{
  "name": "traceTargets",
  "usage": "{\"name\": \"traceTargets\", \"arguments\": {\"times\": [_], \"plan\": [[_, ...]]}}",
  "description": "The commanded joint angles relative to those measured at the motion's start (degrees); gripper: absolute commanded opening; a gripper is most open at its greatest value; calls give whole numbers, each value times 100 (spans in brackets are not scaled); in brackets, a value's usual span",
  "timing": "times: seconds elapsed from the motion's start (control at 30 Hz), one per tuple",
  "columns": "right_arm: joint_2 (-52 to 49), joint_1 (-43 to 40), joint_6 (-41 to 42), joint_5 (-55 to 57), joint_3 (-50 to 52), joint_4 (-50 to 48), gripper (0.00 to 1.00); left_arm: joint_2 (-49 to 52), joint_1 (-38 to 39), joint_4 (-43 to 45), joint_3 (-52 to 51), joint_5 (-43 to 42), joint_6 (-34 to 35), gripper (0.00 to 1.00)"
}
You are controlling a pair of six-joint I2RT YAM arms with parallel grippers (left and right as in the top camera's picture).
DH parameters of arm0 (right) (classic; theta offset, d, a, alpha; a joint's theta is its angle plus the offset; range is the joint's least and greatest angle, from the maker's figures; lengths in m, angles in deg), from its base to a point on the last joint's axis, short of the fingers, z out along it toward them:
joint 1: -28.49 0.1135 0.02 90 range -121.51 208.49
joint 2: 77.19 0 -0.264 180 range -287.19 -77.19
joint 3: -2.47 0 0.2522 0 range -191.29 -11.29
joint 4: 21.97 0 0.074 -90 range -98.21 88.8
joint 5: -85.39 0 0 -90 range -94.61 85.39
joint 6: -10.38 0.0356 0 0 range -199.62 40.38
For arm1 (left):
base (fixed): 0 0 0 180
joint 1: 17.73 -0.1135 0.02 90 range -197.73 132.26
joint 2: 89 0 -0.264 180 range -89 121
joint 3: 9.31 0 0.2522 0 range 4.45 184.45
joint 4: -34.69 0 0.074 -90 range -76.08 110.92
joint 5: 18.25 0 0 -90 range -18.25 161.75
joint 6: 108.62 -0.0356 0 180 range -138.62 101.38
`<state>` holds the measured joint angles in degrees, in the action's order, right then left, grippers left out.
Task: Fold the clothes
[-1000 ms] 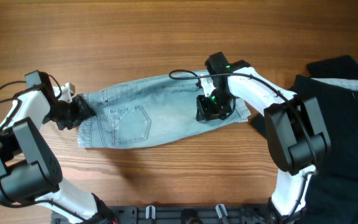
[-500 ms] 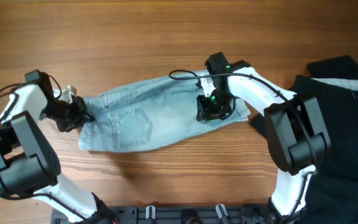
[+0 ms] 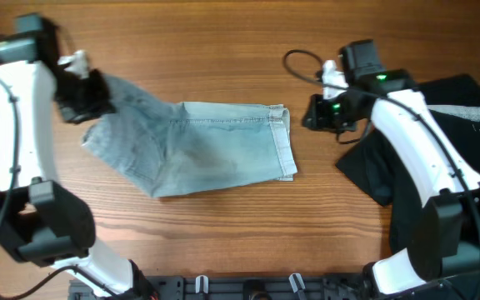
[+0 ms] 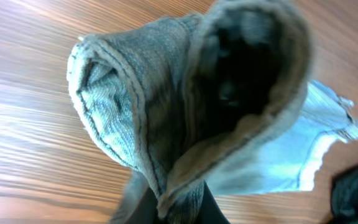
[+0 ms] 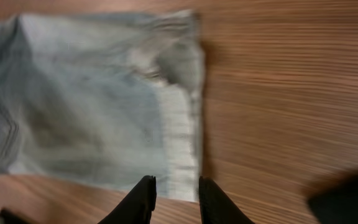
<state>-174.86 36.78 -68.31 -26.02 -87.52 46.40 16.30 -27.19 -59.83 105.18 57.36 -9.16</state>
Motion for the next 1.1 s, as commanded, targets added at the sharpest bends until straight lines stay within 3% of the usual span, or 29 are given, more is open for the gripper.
{"name": "traceTargets", "arguments": {"times": [0.0, 0.2, 0.33, 0.5, 0.7, 1.07], "plan": [[-37, -304, 63, 90, 7, 26, 28, -50, 1187, 444, 74, -264, 1231, 4], [-367, -262, 66, 162, 107, 125, 25, 13, 2656, 1097, 74, 413, 2299, 4], [-894, -107, -511, -804, 409, -116, 23, 68, 2979, 1316, 74, 553, 2605, 4], [-1746, -46, 66, -247, 634, -348, 19, 68, 3018, 1475, 74, 551, 2730, 4], [-2389, -42, 81, -149, 640, -361, 19, 68, 3342, 1779, 74, 186, 3012, 4], [-2472, -42, 68, -146, 649, -273, 21, 1073, 4465, 2640, 74, 382, 3805, 4]]}}
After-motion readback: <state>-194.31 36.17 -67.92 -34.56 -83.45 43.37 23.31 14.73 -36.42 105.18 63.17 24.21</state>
